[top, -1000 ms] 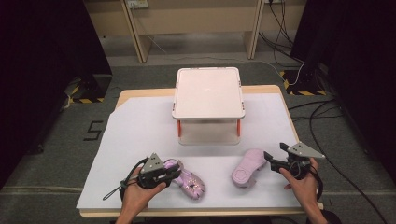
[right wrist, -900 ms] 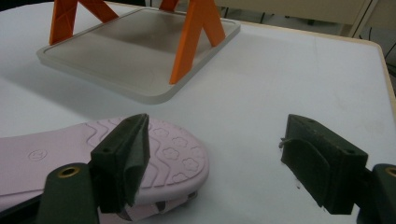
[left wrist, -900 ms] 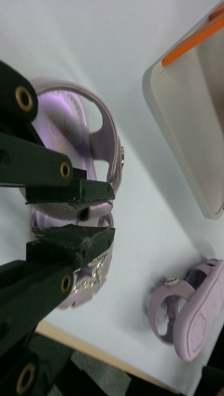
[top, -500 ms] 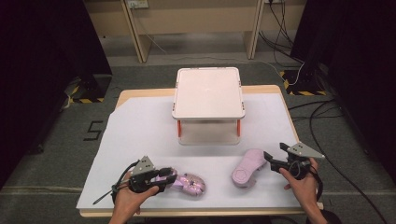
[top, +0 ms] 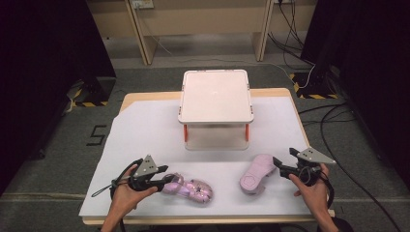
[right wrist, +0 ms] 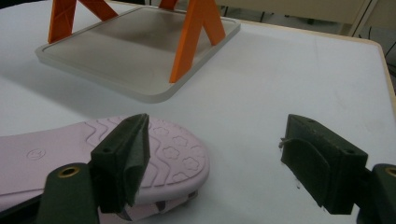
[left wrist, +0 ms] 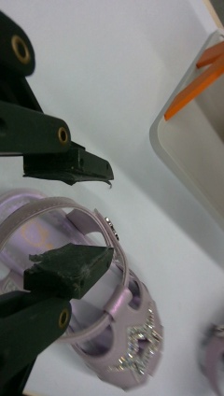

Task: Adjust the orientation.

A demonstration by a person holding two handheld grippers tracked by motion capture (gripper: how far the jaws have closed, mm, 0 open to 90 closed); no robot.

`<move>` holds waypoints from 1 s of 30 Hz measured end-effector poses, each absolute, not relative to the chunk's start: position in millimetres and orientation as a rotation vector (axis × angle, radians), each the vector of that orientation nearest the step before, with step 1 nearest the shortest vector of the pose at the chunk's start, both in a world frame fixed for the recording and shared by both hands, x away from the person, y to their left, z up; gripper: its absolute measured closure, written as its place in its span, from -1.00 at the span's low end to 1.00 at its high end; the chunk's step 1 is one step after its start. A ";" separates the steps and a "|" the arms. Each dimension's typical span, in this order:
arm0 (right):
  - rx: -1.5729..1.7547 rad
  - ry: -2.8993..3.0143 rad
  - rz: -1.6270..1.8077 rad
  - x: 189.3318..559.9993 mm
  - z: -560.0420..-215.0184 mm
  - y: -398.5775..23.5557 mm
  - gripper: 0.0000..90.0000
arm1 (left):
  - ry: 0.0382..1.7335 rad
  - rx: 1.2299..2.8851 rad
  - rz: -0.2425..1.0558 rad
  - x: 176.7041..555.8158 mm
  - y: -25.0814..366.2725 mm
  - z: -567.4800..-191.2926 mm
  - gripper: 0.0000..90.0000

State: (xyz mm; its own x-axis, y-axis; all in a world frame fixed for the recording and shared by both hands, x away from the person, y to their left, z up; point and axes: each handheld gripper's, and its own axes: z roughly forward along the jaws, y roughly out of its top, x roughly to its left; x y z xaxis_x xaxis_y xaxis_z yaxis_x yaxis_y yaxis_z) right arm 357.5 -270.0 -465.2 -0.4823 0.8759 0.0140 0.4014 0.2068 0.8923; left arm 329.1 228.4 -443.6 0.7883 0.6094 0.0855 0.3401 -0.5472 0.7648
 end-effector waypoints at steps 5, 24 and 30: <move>1.183 1.981 1.231 357.6 -465.3 -269.9 -0.46 | 0.547 2.304 0.433 336.8 211.0 -441.5 0.24; 1.173 1.985 1.233 357.8 -465.2 -270.1 -0.46 | 0.685 2.280 0.339 345.3 202.8 -448.9 0.54; 1.171 1.987 1.232 357.8 -465.1 -270.0 -0.46 | 0.987 2.084 0.329 338.3 213.8 -449.5 0.54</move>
